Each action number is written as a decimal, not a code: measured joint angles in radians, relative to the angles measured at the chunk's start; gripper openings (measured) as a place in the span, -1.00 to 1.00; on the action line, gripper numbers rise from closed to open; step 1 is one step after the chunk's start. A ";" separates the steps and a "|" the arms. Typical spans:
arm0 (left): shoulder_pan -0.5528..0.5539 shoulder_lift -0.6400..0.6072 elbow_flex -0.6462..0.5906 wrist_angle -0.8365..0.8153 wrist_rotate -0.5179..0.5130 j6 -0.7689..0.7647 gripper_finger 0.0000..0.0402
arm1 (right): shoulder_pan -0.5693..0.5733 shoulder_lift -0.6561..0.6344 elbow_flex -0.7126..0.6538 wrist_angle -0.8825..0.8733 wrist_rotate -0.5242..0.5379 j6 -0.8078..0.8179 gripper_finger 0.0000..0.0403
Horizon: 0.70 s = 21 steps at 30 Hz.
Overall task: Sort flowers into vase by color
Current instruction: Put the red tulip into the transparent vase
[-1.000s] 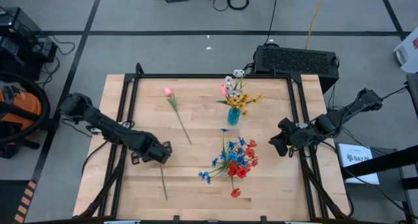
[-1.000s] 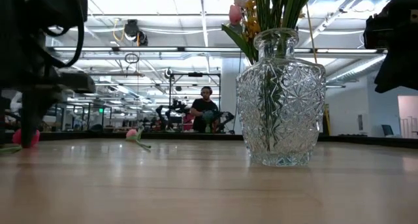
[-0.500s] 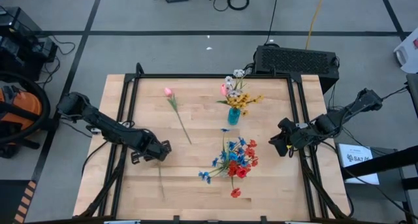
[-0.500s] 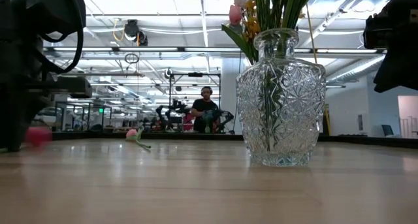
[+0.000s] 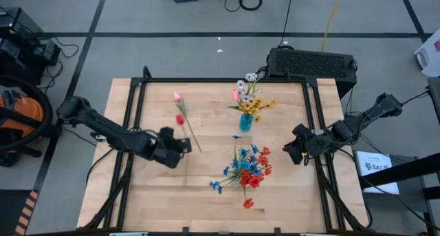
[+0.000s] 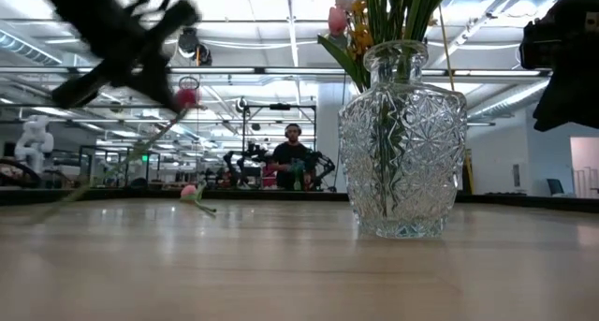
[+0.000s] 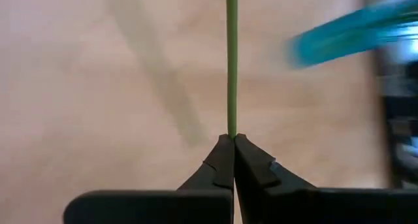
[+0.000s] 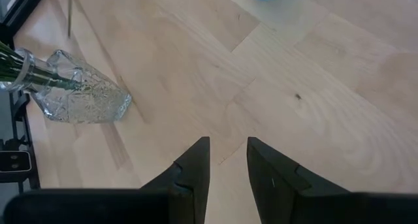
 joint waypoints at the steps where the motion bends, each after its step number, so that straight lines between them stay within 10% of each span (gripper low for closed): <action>1: 0.001 -0.006 0.030 0.010 -0.043 0.078 -0.99 | 0.000 0.000 0.000 0.001 0.000 0.000 -0.54; 11: -0.010 -0.010 0.215 0.251 -0.006 1.026 -1.00 | 0.000 0.004 0.000 0.020 0.020 -0.016 -0.54; 21: -0.042 -0.004 0.216 0.486 -0.105 1.221 -1.00 | 0.000 0.005 0.000 0.040 0.020 -0.017 -0.54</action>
